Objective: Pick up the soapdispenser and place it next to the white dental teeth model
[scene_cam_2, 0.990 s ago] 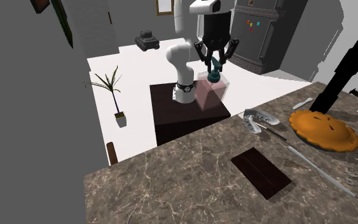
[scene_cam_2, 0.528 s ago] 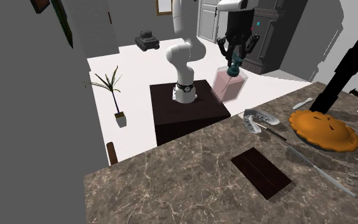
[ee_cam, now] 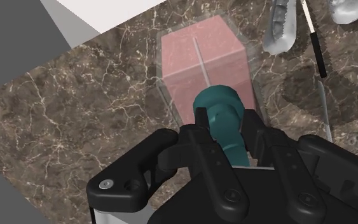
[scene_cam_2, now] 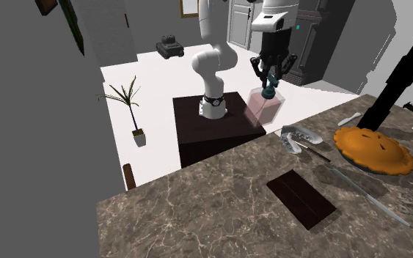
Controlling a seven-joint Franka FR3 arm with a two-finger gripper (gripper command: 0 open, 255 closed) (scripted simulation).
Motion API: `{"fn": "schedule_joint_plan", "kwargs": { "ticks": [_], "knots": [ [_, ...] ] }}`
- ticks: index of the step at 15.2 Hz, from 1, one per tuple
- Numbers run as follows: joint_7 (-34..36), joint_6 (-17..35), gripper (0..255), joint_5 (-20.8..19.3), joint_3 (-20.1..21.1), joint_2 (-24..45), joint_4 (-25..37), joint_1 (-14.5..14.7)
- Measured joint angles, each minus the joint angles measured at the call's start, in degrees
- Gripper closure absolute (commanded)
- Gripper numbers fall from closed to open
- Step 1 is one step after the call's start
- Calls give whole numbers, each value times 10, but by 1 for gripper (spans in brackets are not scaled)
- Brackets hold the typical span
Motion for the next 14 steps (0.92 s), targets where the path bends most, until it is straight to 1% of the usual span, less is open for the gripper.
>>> {"fn": "schedule_joint_plan", "kwargs": {
  "ticks": [14],
  "knots": [
    [-8, 109, 255, 3, 0, 10, -99, 0]
  ]
}}
